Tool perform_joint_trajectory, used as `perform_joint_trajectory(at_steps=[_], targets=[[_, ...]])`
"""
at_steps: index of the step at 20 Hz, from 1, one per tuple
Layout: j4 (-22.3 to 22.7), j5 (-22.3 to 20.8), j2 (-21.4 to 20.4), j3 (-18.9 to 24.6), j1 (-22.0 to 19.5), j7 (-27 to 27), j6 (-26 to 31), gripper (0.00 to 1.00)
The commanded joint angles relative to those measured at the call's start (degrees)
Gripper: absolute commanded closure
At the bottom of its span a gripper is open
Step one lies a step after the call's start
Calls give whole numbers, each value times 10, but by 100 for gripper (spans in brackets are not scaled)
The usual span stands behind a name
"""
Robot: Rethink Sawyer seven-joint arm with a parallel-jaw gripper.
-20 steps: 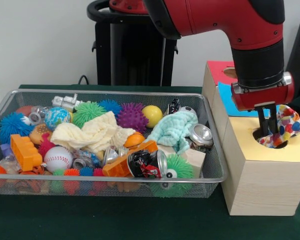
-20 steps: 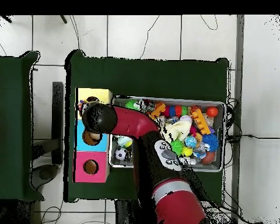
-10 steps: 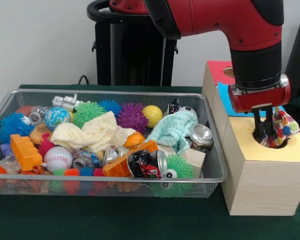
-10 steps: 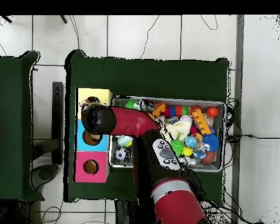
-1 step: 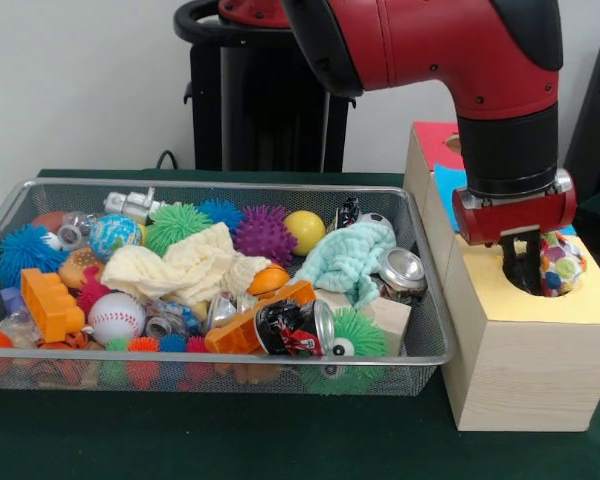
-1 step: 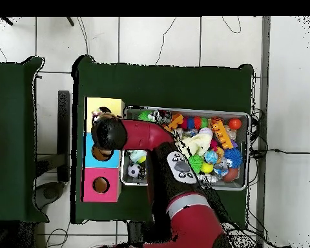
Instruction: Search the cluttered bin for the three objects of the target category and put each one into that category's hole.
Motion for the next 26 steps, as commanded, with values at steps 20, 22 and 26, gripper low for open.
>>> perform_joint_trajectory(at_steps=[20, 22, 26], targets=[[-38, -93, 124, -73, 8, 27, -2, 100], [-40, -92, 125, -74, 10, 24, 3, 0], [-41, -92, 125, -72, 9, 22, 7, 0]])
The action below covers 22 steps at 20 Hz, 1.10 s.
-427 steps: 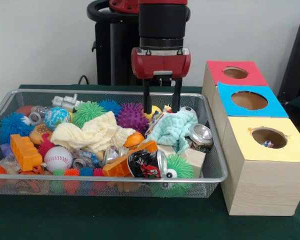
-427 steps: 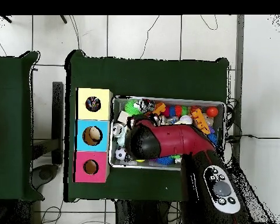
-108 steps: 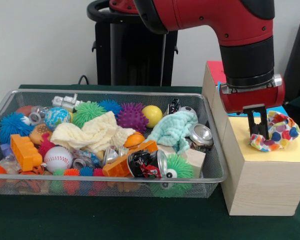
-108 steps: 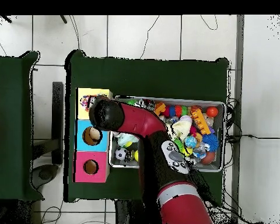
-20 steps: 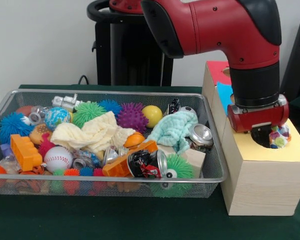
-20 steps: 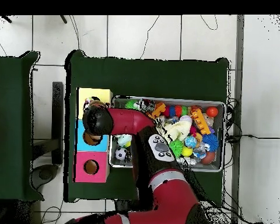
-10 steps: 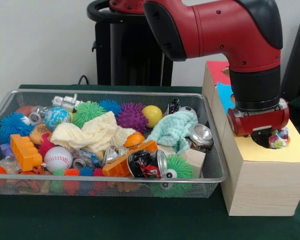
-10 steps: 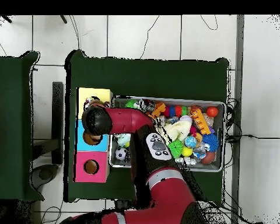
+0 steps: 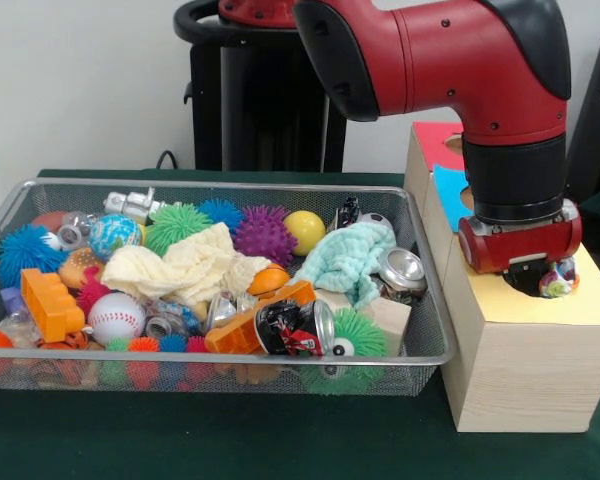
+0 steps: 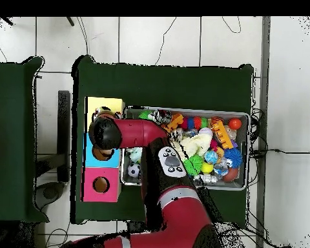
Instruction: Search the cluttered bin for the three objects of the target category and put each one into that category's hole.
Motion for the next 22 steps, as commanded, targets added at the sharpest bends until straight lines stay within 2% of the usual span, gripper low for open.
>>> perform_joint_trajectory(at_steps=[1, 16, 22], targets=[[-1, -50, 98, -51, -18, 22, 40, 0], [0, -45, 94, -55, -14, 30, 35, 0], [1, -37, 88, -54, -17, 33, 50, 0]])
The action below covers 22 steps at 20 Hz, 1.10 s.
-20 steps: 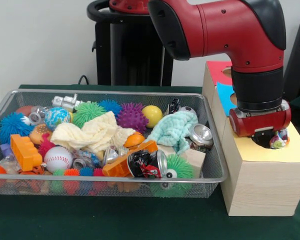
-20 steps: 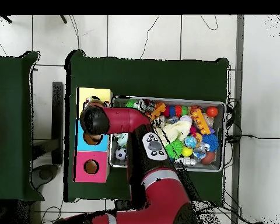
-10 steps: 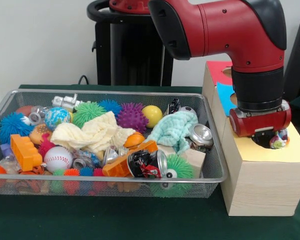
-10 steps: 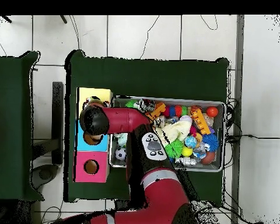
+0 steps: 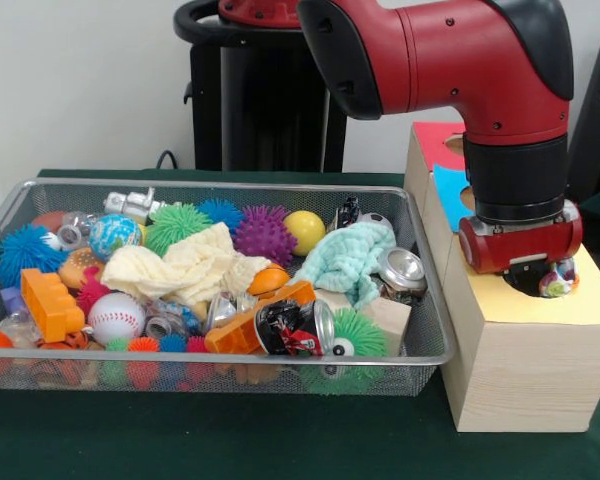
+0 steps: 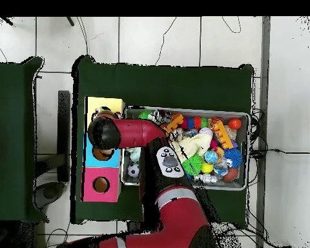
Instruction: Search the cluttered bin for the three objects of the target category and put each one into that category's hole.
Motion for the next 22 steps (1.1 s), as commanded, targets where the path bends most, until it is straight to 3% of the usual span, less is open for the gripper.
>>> perform_joint_trajectory(at_steps=[1, 8, 18, 22], targets=[[6, -37, 88, -46, -23, 33, 49, 0], [9, -36, 77, -51, -19, 27, 82, 0], [74, -32, -24, -49, -14, 23, 147, 0], [80, -26, -50, -52, -8, 28, 180, 0]])
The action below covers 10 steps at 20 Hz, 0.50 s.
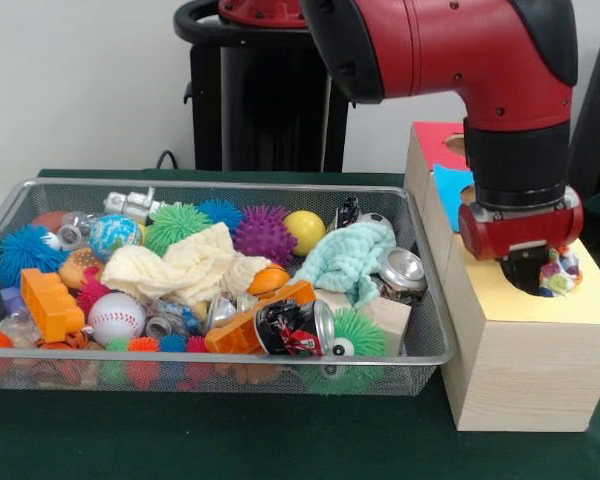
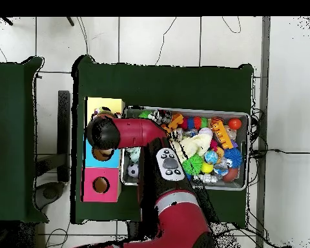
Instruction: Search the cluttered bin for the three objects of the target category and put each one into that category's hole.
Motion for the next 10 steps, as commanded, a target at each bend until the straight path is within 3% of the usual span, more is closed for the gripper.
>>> perform_joint_trajectory(at_steps=[1, 5, 10], targets=[[75, -25, -35, -49, -8, 31, 152, 0], [67, -26, -45, -56, 1, 40, 176, 0], [35, -34, -18, -79, 19, 54, 167, 0]])
